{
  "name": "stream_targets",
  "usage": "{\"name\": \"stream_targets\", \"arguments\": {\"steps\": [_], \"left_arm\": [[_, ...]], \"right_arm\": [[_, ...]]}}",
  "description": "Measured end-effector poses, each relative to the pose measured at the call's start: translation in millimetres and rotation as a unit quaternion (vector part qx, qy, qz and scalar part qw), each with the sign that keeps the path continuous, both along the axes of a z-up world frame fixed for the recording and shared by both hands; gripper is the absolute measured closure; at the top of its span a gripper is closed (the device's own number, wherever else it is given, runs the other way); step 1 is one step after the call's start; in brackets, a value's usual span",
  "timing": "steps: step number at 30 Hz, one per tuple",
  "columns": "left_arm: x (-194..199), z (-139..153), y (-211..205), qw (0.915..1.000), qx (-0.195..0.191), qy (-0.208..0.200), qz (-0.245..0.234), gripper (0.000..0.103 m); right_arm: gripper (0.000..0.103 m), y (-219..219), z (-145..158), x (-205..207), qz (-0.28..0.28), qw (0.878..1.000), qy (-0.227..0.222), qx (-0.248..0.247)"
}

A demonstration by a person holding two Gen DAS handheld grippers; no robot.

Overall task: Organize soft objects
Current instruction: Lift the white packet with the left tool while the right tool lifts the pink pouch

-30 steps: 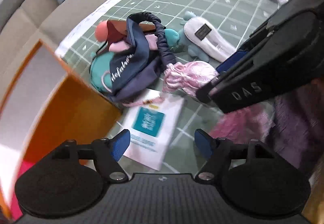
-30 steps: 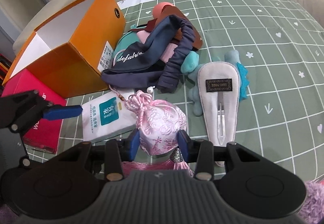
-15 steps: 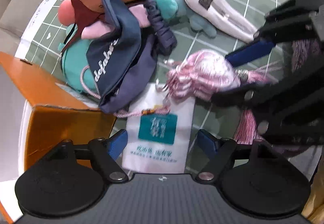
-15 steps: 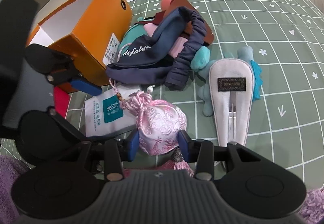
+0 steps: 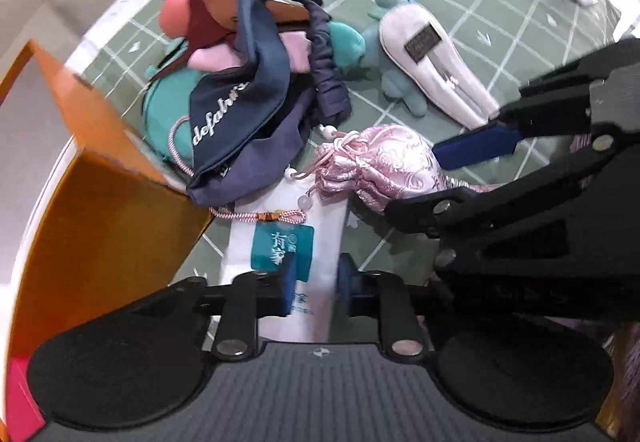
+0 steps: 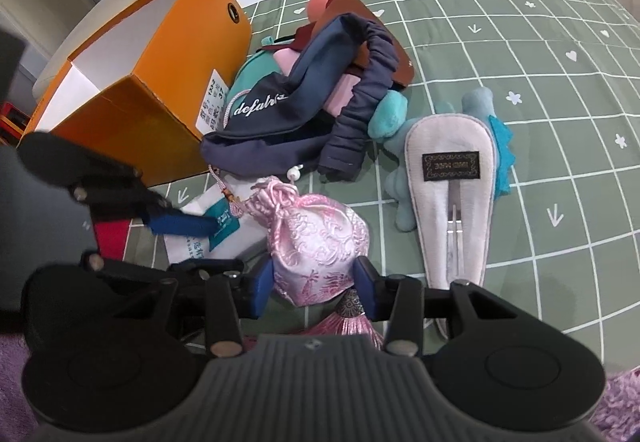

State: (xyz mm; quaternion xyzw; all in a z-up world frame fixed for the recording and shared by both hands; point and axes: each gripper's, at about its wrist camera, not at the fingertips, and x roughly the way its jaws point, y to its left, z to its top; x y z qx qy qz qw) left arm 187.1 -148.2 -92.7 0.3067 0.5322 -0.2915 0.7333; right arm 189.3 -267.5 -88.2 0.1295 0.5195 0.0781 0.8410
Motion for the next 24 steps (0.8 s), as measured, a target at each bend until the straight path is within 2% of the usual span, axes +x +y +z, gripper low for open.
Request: {"name": "stream_targets", "arguments": {"steps": [1,3,8,11,17,20,21,23,24], "left_arm": [[-2,3,2,0.9999,-0.013,0.0,0.01,0.097],[-9,8,7,0.9992,-0.03,-0.005,0.027,0.103],[-24,22,21,0.9946,-0.062,-0.039,0.075,0.103],[-27,34,26,0.9923,-0.076,-0.053,0.082,0.103],[-38,41,34,0.9911,-0.089,-0.059,0.08,0.103],[-42,38,36,0.9931,-0.072,-0.072,0.058,0.102],[-41,36,36,0.9937,-0.066,-0.073,0.053,0.093],[-36,34,36,0.9947,-0.058,-0.074,0.041,0.053],[-31,34,35,0.9956,-0.054,-0.069,0.032,0.015]], "right_arm": [[0.06,0,0,0,-0.001,1.0,0.0,-0.001],[0.06,1,0,-2,0.0,1.0,-0.001,-0.005],[0.06,2,5,-7,0.0,1.0,-0.011,-0.013],[0.06,1,10,-11,-0.004,1.0,-0.02,-0.015],[0.06,-2,16,-19,-0.011,1.0,-0.021,-0.013],[0.06,-1,16,-20,-0.013,1.0,-0.019,-0.012],[0.06,-1,16,-20,-0.013,1.0,-0.019,-0.011],[0.06,0,15,-20,-0.01,1.0,-0.018,-0.01],[0.06,1,14,-19,-0.007,1.0,-0.018,-0.009]]}}
